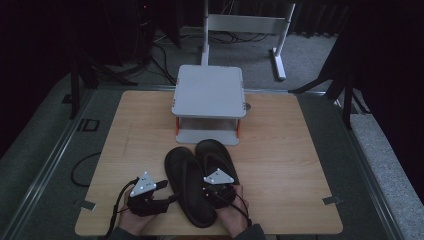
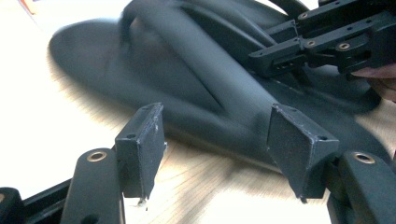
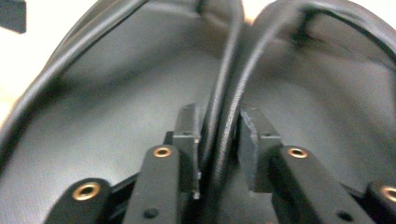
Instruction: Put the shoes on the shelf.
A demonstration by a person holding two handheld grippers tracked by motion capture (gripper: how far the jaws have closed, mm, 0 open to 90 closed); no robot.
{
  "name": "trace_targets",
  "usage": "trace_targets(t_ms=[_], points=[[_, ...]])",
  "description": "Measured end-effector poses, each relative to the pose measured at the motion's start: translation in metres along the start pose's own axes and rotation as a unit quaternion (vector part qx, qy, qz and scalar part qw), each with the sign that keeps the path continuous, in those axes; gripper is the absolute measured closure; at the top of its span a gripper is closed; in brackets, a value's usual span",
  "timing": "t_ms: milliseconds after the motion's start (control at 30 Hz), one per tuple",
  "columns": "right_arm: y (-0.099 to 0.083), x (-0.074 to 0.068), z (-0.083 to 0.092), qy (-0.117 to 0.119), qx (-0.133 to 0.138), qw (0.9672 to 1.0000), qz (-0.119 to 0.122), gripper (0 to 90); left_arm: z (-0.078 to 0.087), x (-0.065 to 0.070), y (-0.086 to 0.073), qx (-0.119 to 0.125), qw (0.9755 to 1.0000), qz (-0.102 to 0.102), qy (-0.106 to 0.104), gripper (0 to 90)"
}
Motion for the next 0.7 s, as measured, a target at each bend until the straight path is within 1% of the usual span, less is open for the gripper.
trace_targets(t_ms=[33,67,100,133,200,300,333,400,567,600,667,700], points=[[0.000,0.000,0.001,0.011,0.000,0.9999,0.010,74.9,0.000,0.000,0.000,0.000,1.0000,0.000,0.001,36.8],[0.000,0.000,0.001,0.011,0.000,0.9999,0.010,74.9,0.000,0.000,0.000,0.000,1.0000,0.000,0.001,36.8],[0.000,0.001,0.001,0.018,-0.001,0.9997,0.018,75.3,0.000,0.000,0.000,0.000,1.0000,0.000,0.001,36.8],[0.001,0.001,0.001,0.035,-0.005,0.9990,0.029,74.5,0.000,0.000,0.000,0.000,1.0000,0.000,0.002,36.8],[0.002,0.004,-0.001,0.040,-0.007,0.9988,0.027,72.7,0.000,0.000,0.000,-0.001,1.0000,0.000,0.004,36.8],[0.003,0.010,-0.003,0.059,-0.005,0.9981,0.017,64.3,0.001,-0.001,-0.001,-0.002,1.0000,0.000,0.006,36.8],[0.004,0.011,-0.004,0.064,-0.004,0.9978,0.018,64.1,0.000,-0.001,-0.001,-0.002,1.0000,0.000,0.006,36.8],[0.004,0.012,-0.005,0.069,-0.004,0.9975,0.016,63.5,0.000,-0.001,-0.001,-0.003,1.0000,0.000,0.007,36.8],[0.007,0.010,-0.009,0.064,-0.004,0.9974,0.031,63.2,0.000,-0.002,-0.001,-0.003,1.0000,0.000,0.009,36.8],[0.007,0.010,-0.010,0.067,-0.005,0.9973,0.031,65.8,0.000,-0.002,-0.001,-0.003,0.9999,0.000,0.010,36.8],[0.008,0.010,-0.010,0.072,-0.009,0.9967,0.037,74.2,0.001,-0.002,0.000,-0.002,0.9999,-0.001,0.011,36.8],[0.008,0.009,-0.010,0.067,-0.011,0.9969,0.040,75.1,0.001,-0.002,0.000,0.000,0.9999,0.000,0.012,36.8]])
Point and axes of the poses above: each handheld gripper's, and its own axes: z roughly backward along the jaws, y roughly out of its top, x roughly to its right, the point moved 2 cm from there along -z, roughly forward along the jaws, and after that the axes turned 1 degree about -z, right-handed, at the moved point
